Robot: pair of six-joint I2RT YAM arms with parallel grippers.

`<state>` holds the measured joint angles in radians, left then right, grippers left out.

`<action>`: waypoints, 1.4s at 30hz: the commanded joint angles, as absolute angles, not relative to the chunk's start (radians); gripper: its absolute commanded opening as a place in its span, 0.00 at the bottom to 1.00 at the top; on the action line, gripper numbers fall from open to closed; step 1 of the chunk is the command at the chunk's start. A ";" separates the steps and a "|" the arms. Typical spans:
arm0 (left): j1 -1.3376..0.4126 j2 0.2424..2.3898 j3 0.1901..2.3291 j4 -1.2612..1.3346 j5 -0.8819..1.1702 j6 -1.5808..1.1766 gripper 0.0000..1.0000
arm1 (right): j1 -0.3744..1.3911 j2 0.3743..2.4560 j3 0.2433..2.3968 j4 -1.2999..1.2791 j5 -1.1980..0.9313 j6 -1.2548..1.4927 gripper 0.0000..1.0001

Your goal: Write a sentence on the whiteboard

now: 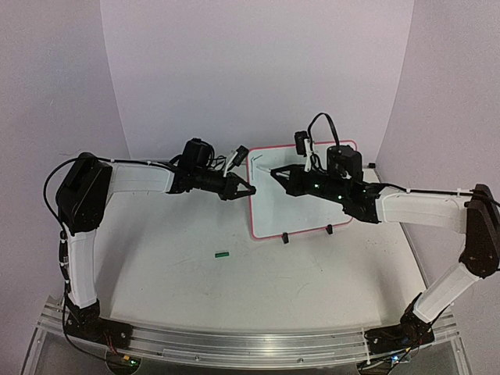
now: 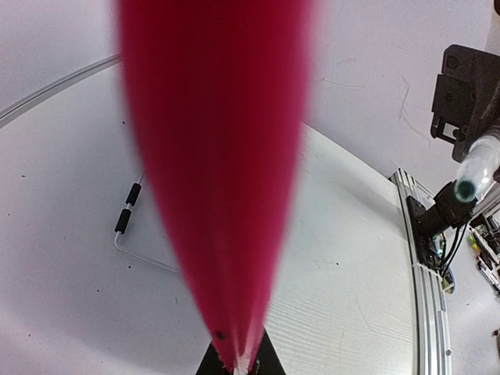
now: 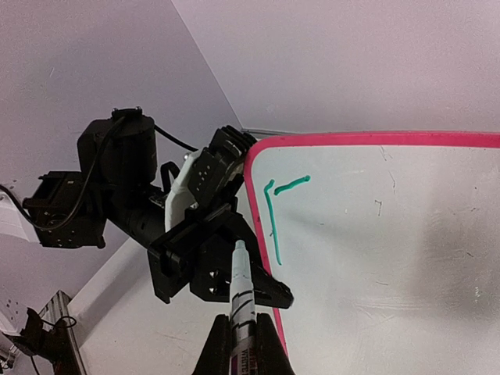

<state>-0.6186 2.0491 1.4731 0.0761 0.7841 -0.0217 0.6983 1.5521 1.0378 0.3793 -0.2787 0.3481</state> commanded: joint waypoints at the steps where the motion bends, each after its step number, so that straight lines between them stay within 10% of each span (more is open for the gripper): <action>1: -0.653 2.078 1.477 -0.103 0.786 -0.002 0.00 | 0.692 1.587 1.090 0.380 -0.279 0.340 0.00; 42: -0.655 2.083 1.479 -0.104 0.787 -0.002 0.00 | 0.692 1.595 1.101 0.351 -0.116 0.340 0.00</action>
